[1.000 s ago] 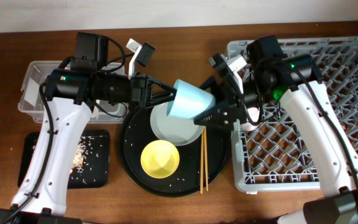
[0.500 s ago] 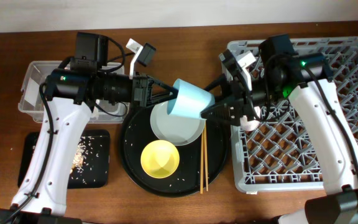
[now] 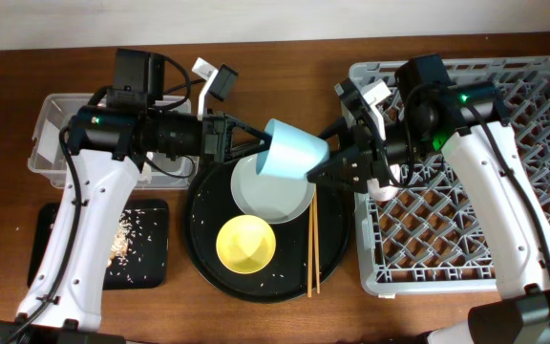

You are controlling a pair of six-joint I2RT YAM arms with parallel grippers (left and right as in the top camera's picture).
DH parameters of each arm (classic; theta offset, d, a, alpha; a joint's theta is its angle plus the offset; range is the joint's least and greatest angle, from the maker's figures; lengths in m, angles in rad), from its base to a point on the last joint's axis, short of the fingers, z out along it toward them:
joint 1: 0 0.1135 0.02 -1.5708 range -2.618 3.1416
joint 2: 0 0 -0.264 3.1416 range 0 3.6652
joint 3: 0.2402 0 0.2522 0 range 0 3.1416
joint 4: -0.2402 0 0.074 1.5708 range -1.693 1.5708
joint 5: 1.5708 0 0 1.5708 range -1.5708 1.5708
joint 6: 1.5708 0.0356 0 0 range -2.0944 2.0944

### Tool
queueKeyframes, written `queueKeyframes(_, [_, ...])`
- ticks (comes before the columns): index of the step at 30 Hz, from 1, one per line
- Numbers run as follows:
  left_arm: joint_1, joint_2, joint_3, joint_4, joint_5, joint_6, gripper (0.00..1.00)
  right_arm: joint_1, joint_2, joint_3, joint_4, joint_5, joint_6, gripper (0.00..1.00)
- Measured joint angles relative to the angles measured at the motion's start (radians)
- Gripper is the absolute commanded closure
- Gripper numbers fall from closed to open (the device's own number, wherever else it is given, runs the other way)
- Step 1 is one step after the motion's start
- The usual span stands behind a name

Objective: Sort waste into correct bins and load items into the dishwasher rack
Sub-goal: 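Pass the blue cup from the left gripper to the right gripper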

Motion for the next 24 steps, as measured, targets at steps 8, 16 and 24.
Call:
queueKeyframes(8, [0.006, 0.000, 0.000, 0.001, 0.003, 0.012, 0.94, -0.002, 0.000, 0.000, 0.037, -0.004, 0.008, 0.54])
queueKeyframes(16, [0.001, 0.000, 0.000, -0.087, -0.023, 0.018, 0.94, -0.001, 0.000, 0.000, 0.132, -0.023, 0.000, 0.50])
queueKeyframes(24, [-0.002, 0.000, 0.000, -0.105, -0.047, 0.018, 0.93, -0.017, 0.000, 0.000, 0.143, -0.023, 0.005, 0.50])
